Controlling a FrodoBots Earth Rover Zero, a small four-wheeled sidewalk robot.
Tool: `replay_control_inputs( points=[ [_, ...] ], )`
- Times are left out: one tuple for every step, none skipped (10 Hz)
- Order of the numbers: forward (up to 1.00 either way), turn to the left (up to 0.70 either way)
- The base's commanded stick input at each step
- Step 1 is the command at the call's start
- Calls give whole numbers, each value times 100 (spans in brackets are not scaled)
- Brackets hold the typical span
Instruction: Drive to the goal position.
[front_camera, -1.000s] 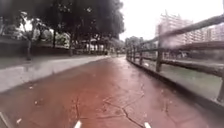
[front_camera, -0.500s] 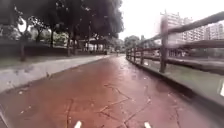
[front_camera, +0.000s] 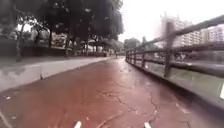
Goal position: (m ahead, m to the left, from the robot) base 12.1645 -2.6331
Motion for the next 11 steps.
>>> replay_control_inputs(
  points=[
    [50,0],
    [50,0],
    [50,0],
    [50,0],
    [50,0],
    [50,0],
    [50,0],
    [50,0],
    [50,0],
    [50,0],
    [50,50]
  ],
)
